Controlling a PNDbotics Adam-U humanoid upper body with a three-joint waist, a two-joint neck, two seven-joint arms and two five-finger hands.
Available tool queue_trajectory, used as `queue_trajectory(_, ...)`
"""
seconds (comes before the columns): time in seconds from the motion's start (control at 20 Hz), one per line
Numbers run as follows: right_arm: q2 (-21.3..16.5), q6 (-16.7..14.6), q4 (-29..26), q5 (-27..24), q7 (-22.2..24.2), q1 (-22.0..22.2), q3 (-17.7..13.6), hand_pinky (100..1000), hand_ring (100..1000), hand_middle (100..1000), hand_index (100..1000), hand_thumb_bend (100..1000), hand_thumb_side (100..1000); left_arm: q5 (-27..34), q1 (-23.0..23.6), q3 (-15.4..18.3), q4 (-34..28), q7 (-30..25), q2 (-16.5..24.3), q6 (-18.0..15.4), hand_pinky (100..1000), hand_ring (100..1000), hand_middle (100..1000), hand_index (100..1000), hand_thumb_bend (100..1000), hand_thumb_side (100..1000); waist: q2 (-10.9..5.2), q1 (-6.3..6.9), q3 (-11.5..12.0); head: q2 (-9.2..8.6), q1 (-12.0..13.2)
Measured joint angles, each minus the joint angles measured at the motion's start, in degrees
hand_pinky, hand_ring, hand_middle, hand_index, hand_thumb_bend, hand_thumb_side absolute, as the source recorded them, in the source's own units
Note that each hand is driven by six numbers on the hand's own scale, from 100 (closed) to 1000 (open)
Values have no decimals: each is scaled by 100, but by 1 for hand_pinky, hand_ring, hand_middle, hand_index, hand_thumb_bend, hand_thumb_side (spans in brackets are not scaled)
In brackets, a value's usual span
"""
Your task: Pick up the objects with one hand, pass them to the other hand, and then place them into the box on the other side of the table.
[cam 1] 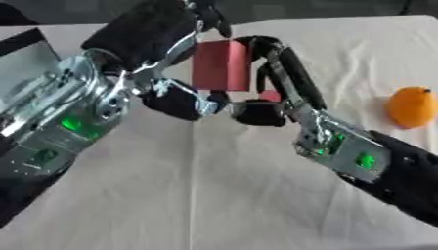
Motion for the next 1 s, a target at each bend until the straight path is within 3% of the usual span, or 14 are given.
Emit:
queue_trajectory(0.5, 35, -85, 1, 187, 16, -18, 33, 244, 578, 409, 430, 340, 100, 9, 80, -8, 454, 287, -157, -117, 896, 764, 741, 798, 459, 268, 56, 0, -24, -1, 0)
queue_trajectory(0.75, 45, -114, 3, 277, 37, -19, 34, 240, 577, 409, 430, 341, 100, 64, 91, -38, 533, 393, -186, -127, 897, 751, 726, 785, 377, 284, 70, 0, -26, -1, 0)
queue_trajectory(1.0, 46, -132, 34, 365, 59, -18, 35, 236, 577, 410, 430, 341, 100, 160, 110, -56, 589, 520, -213, -109, 888, 720, 688, 750, 270, 238, 84, 0, -28, -3, 0)
